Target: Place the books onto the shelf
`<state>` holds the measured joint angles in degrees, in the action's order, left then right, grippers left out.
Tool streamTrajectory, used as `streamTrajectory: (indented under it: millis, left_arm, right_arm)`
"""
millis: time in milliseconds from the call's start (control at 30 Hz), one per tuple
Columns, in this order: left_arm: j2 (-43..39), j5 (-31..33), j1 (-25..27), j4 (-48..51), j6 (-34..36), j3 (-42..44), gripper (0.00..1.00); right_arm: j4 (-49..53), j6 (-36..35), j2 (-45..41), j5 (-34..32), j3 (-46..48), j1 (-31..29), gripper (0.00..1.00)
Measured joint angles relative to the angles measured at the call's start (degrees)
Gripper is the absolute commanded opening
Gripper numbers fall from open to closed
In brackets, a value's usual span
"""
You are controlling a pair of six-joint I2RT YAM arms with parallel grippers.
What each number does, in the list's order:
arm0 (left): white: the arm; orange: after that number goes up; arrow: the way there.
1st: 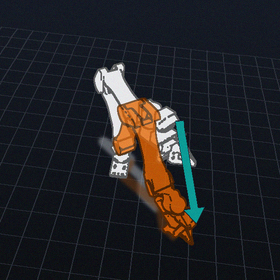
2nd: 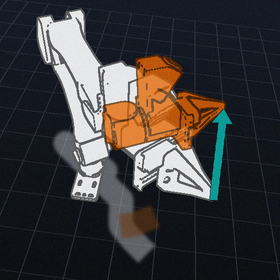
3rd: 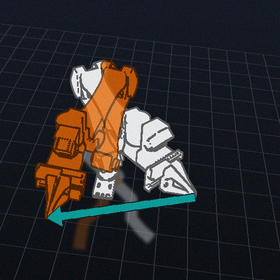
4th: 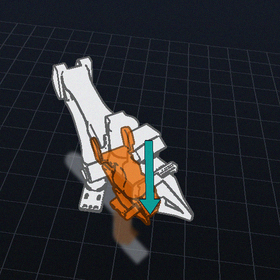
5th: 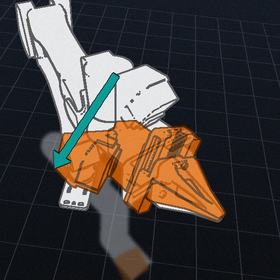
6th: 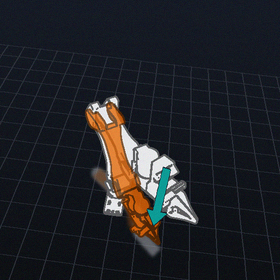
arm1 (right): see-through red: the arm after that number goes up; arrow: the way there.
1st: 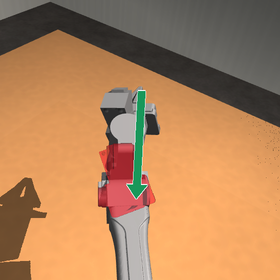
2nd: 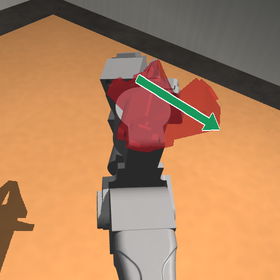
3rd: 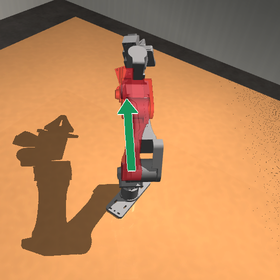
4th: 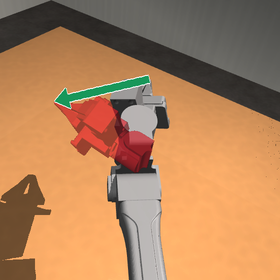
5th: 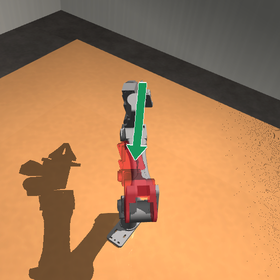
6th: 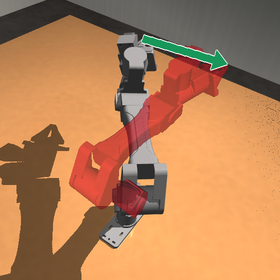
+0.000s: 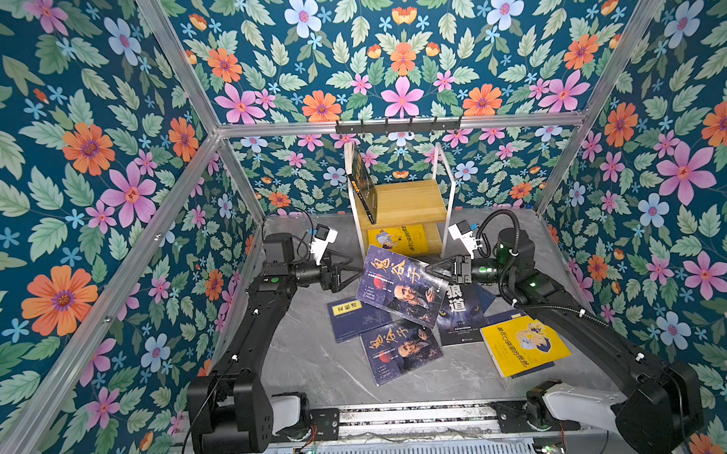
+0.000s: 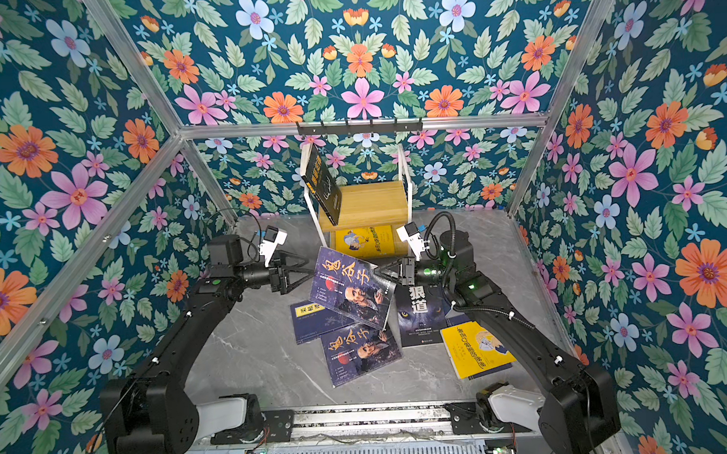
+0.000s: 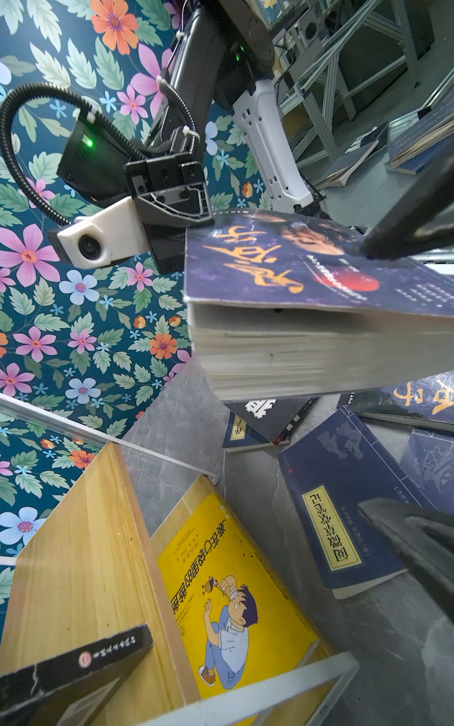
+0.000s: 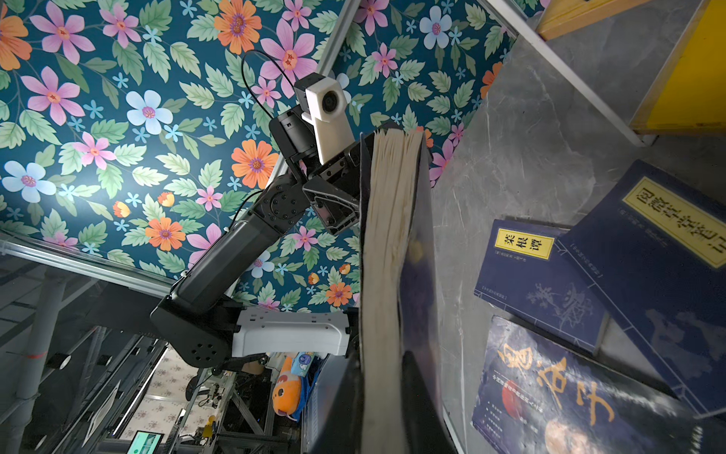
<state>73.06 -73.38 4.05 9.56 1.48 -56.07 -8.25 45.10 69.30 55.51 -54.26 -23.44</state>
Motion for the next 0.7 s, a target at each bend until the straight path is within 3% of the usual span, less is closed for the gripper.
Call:
streamTrajectory:
  millis: [233, 433, 567, 700]
  left_arm:
    - [0.9, -0.6, 2.1, -0.2, -1.2, 1.2, 0.95]
    - [1.5, -0.2, 3.3, -4.8, -7.0, 2.9, 0.83]
    - [1.3, -1.3, 4.0, -8.7, -11.8, 3.9, 0.55]
    - [0.9, -1.6, 4.0, -11.7, -14.9, 4.5, 0.34]
  right_arm:
    - [-2.5, 0.9, 1.4, 0.8, -1.3, -0.7, 0.0]
    - [-3.6, 0.8, 2.9, 2.5, -2.7, -1.2, 0.0]
    - [-3.5, 0.8, 3.9, 2.5, -2.7, -1.5, 0.0]
    - [-3.1, -0.3, 4.5, 1.9, -2.8, -1.4, 0.0]
